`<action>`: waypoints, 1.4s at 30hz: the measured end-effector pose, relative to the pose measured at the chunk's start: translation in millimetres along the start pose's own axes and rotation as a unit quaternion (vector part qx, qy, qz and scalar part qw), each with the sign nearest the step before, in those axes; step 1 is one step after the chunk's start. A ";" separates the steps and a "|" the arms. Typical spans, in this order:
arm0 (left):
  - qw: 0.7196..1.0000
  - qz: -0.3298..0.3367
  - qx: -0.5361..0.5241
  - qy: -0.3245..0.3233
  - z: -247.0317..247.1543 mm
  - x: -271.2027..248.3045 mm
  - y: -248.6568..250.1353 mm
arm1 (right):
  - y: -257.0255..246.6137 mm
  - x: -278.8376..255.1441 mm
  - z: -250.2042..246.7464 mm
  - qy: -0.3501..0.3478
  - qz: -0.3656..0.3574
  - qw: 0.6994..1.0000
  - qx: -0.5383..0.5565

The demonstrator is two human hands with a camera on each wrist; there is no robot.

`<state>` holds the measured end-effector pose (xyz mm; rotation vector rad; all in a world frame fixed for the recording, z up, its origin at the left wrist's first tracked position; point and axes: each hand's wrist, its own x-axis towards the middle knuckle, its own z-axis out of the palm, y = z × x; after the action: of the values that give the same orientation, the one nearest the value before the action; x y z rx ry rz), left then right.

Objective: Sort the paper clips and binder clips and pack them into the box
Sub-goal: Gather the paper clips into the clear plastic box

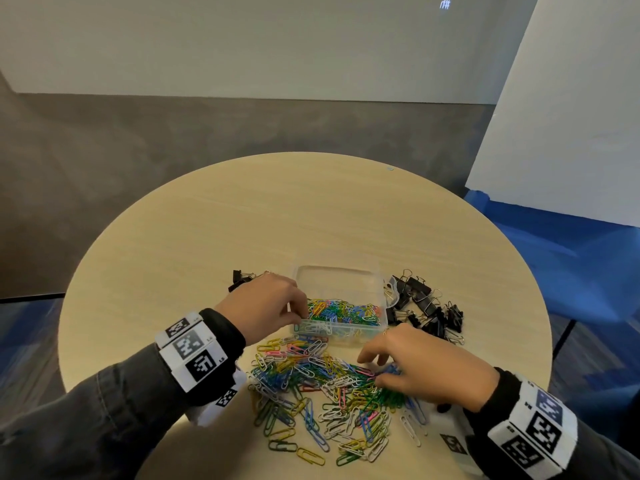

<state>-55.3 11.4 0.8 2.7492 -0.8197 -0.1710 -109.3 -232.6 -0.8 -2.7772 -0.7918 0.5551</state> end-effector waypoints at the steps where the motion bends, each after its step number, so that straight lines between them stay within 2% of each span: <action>1: 1.000 0.000 -0.006 0.005 0.3 0.6 -0.9 | 0.8 0.2 0.3 0.000 0.002 1.000 0.002; 4: 0.998 0.003 -0.037 0.050 -0.1 2.1 -0.4 | 3.1 0.6 0.1 0.010 0.006 1.000 0.004; 7: 0.979 -0.010 -0.123 0.163 -1.0 2.3 2.5 | 3.7 1.0 0.3 0.008 0.007 1.000 0.002; 8: 0.973 -0.018 -0.146 0.180 -1.7 1.9 3.5 | 3.4 0.7 0.0 0.007 0.006 1.000 0.002; 13: 0.982 -0.041 -0.126 0.137 -12.4 -7.1 3.5 | 5.5 -7.3 -7.2 0.002 0.008 1.000 -0.002; 16: 0.988 -0.050 -0.096 0.112 -18.6 -22.2 -1.0 | 1.4 -11.6 -7.1 0.001 -0.016 1.000 -0.002; 21: 0.996 -0.054 -0.047 -0.057 4.3 -51.5 3.3 | -21.0 6.4 6.5 -0.008 -0.065 0.998 0.004; 24: 0.992 -0.043 -0.009 -0.117 24.3 -61.2 6.8 | -30.2 19.1 11.0 -0.042 -0.067 0.997 -0.021; 28: 0.992 -0.038 -0.006 -0.117 38.9 -64.4 11.6 | -37.4 27.9 13.6 -0.050 -0.070 0.996 -0.023; 33: 0.987 -0.013 -0.107 -0.121 41.4 -62.2 11.2 | -36.9 22.9 11.5 -0.057 -0.082 0.995 -0.018; 37: 0.995 0.007 -0.069 -0.071 37.6 -58.7 6.3 | -34.0 19.5 2.5 -0.034 -0.087 0.996 -0.009; 40: 0.993 0.020 -0.039 -0.107 40.0 -52.6 13.0 | -35.8 23.4 4.1 -0.028 -0.089 0.996 0.008; 42: 0.989 0.034 -0.059 -0.134 41.2 -51.7 17.6 | -35.0 22.9 8.6 -0.037 -0.101 0.994 -0.003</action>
<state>-115.3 16.7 -31.7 2.6165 -0.9343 -0.5680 -111.1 -190.1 -5.3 -2.6528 -1.0759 0.6192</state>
